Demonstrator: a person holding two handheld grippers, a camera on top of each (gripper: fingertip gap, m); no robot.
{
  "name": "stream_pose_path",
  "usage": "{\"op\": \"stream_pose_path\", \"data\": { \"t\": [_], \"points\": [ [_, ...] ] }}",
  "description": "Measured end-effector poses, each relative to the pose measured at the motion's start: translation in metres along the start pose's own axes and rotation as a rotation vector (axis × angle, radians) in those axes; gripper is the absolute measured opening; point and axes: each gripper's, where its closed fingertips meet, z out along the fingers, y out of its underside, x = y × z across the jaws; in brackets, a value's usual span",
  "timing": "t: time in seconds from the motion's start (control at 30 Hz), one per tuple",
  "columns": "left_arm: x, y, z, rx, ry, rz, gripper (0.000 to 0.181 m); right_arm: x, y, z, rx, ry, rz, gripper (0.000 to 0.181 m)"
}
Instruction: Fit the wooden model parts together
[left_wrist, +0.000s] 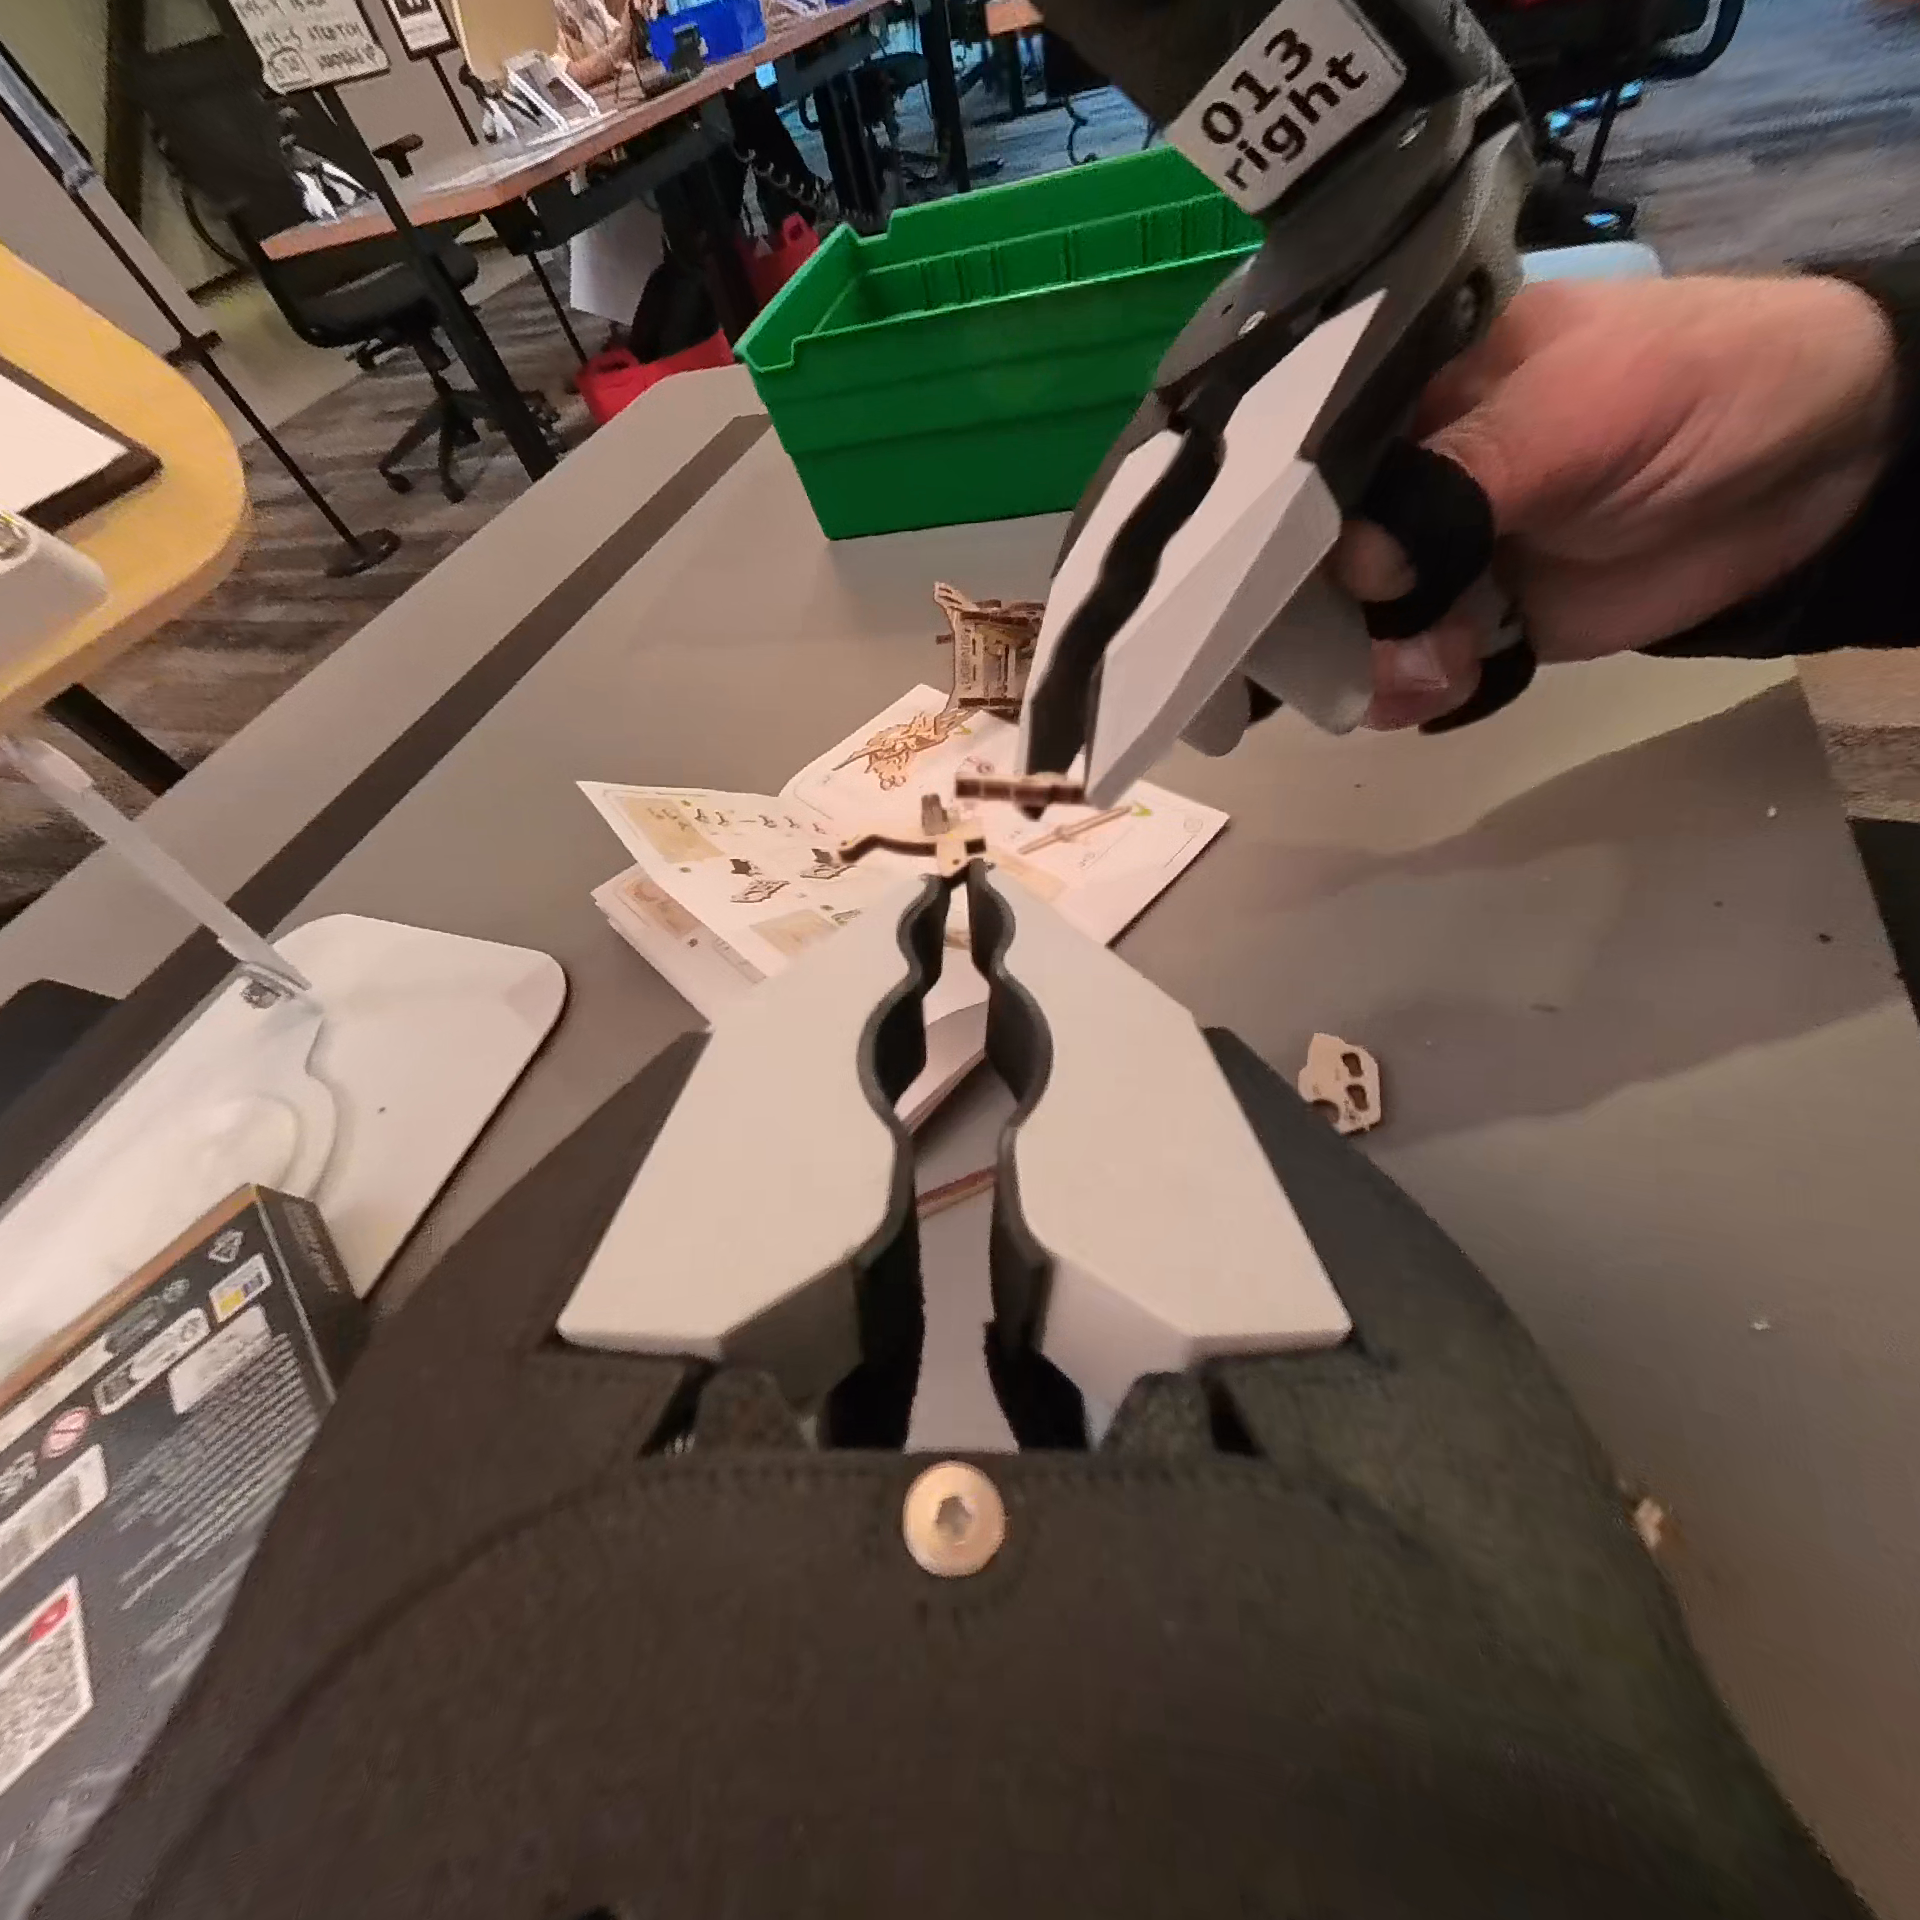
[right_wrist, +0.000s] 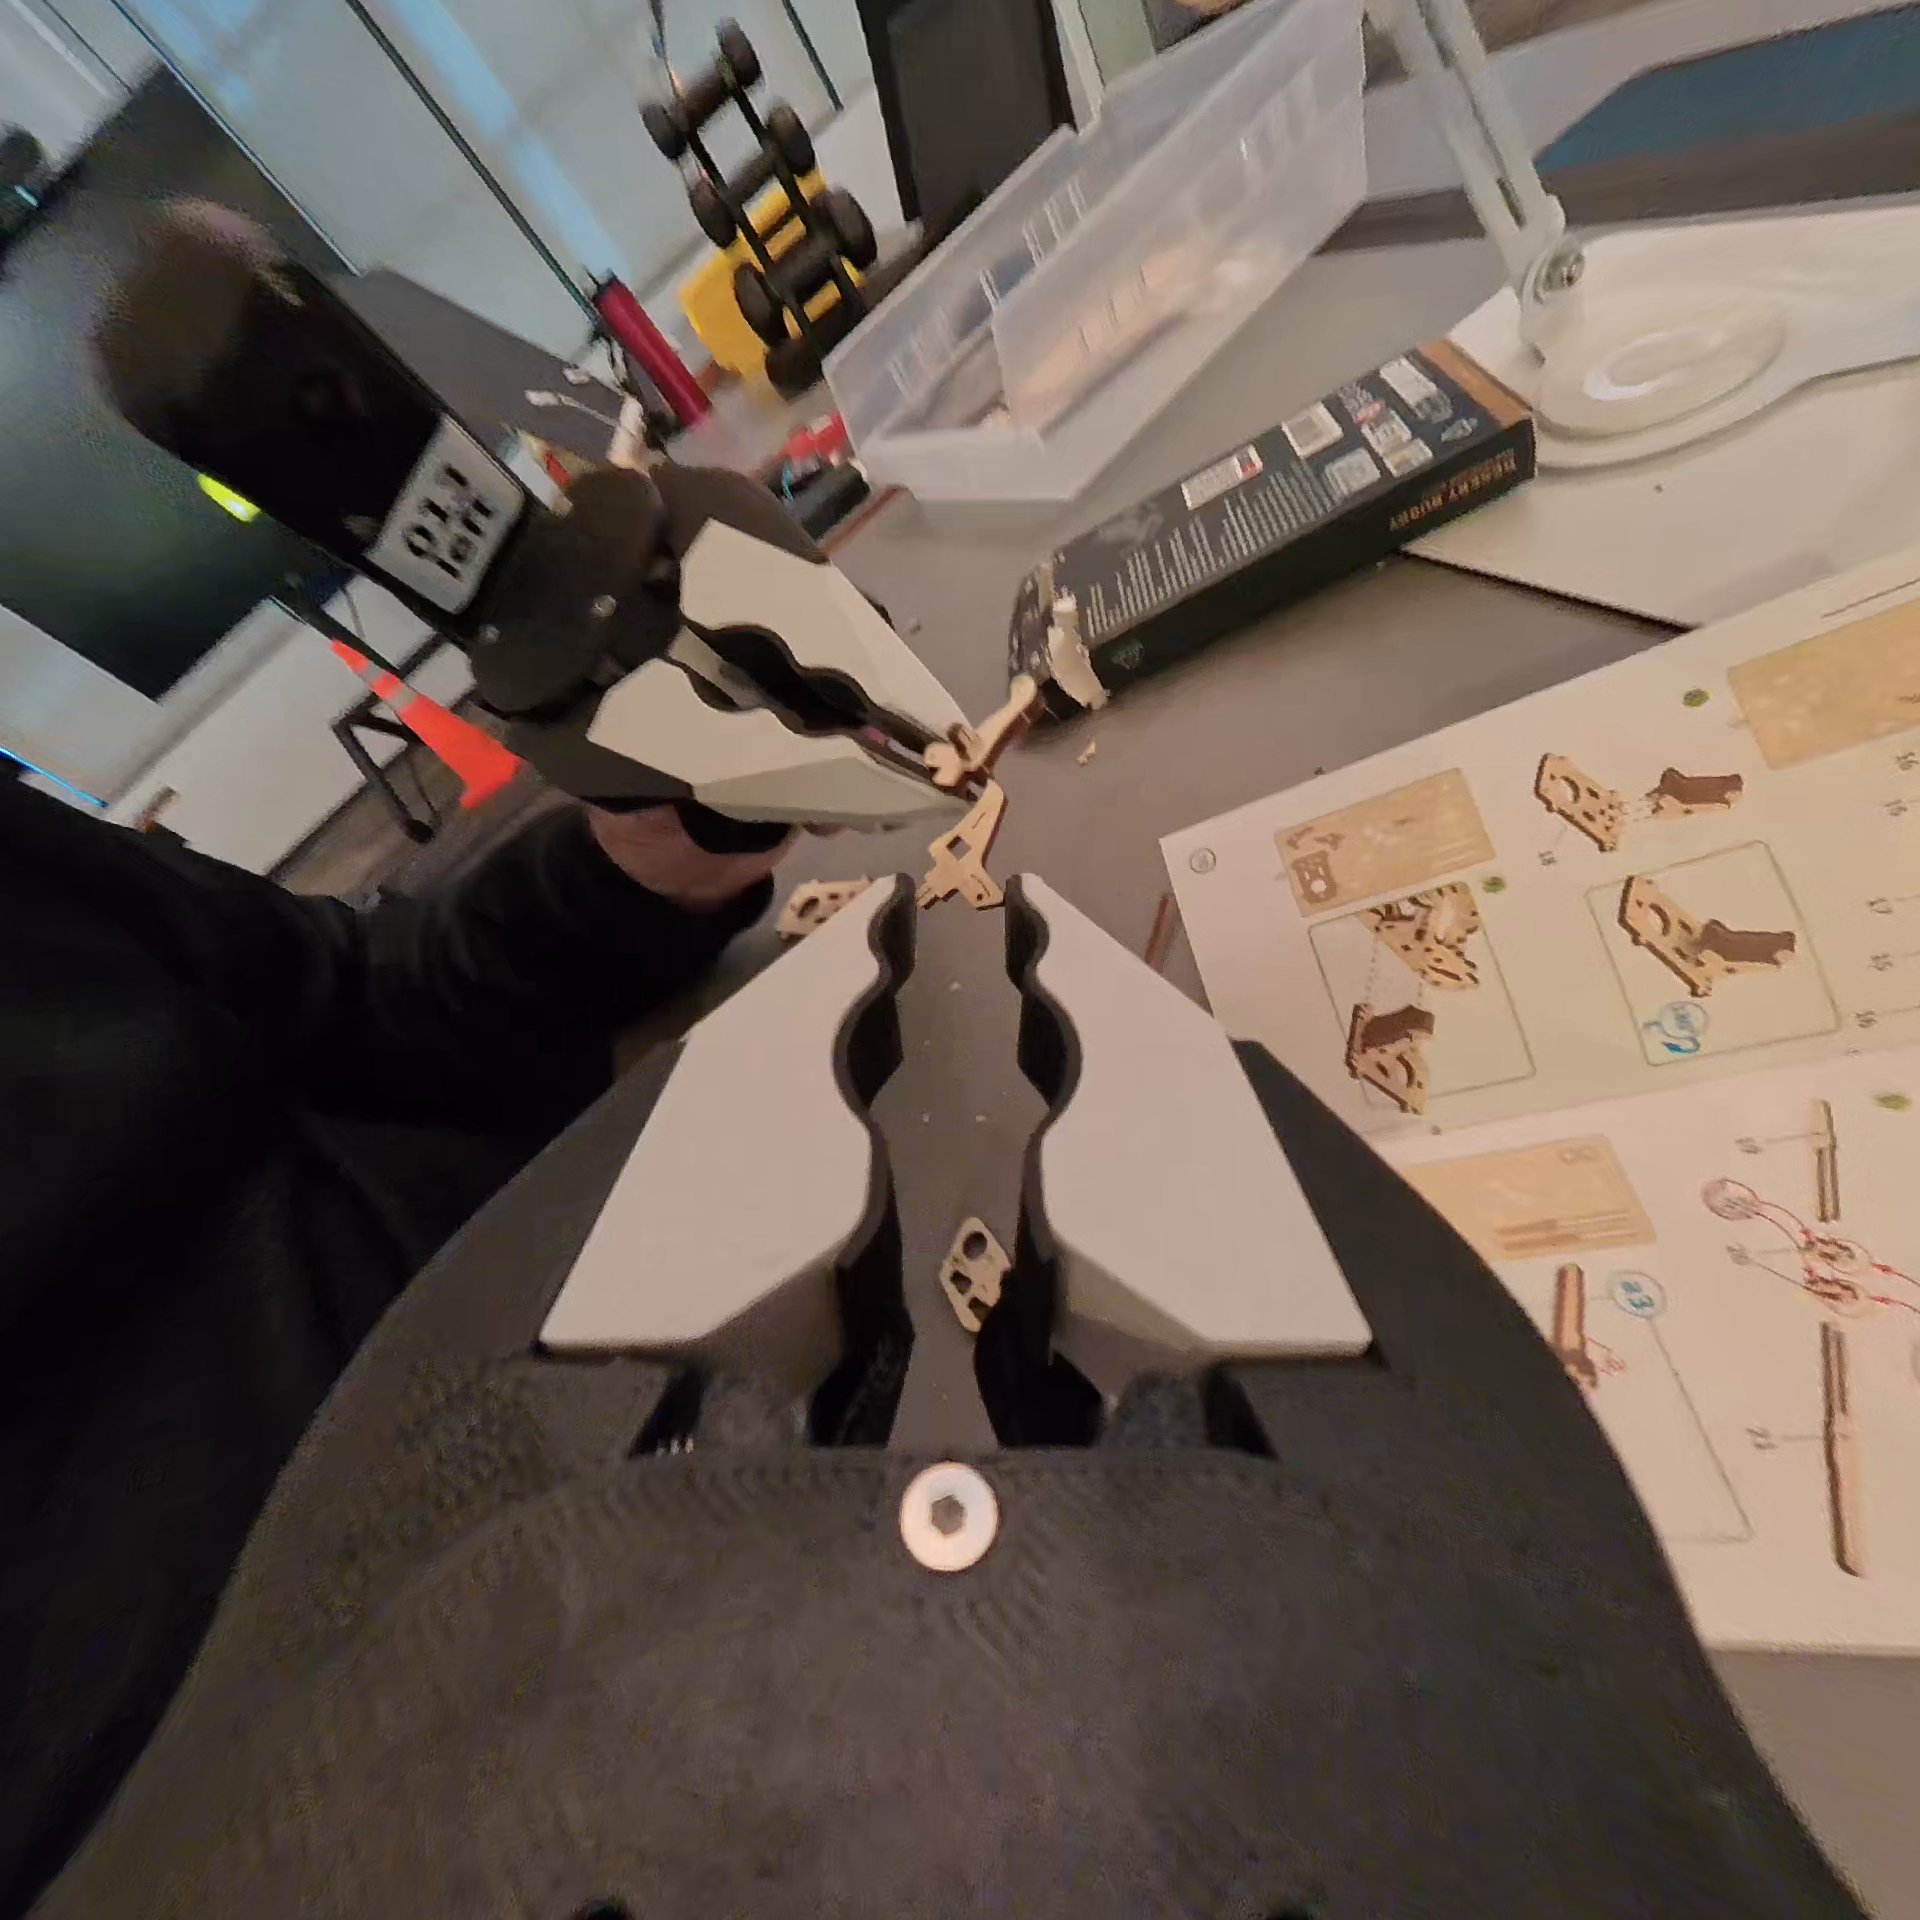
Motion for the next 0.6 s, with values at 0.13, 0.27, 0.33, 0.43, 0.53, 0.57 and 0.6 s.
{"op": "stream_pose_path", "data": {
  "t": [0.13,0.27,0.33,0.43,0.53,0.57,0.6],
  "points": [
    [0.004,-0.01,0.003,0.06,0.014,-0.067,0.002,-0.005,-0.002,0.004,0.042,-0.055,0.032,0.014],
    [0.009,-0.012,0.006,0.05,0.016,-0.052,0.002,-0.007,0.004,0.012,0.029,-0.059,0.029,0.014],
    [0.009,-0.009,0.007,0.031,0.002,-0.031,0.002,-0.008,0.007,0.015,0.011,-0.062,0.025,0.014],
    [0.008,-0.006,0.006,0.018,0.006,-0.03,0.002,-0.006,0.01,0.016,-0.002,-0.049,-0.006,0.014],
    [0.005,-0.004,0.001,0.021,0.044,-0.065,0.002,-0.003,0.014,0.016,-0.018,-0.043,-0.039,0.014],
    [0.001,-0.002,-0.002,0.01,0.035,-0.054,0.002,-0.005,0.017,0.017,-0.036,-0.058,-0.047,0.014],
    [-0.003,0.0,-0.004,-0.003,0.034,-0.046,0.002,-0.006,0.023,0.019,-0.073,-0.074,-0.062,0.014]
  ]
}}
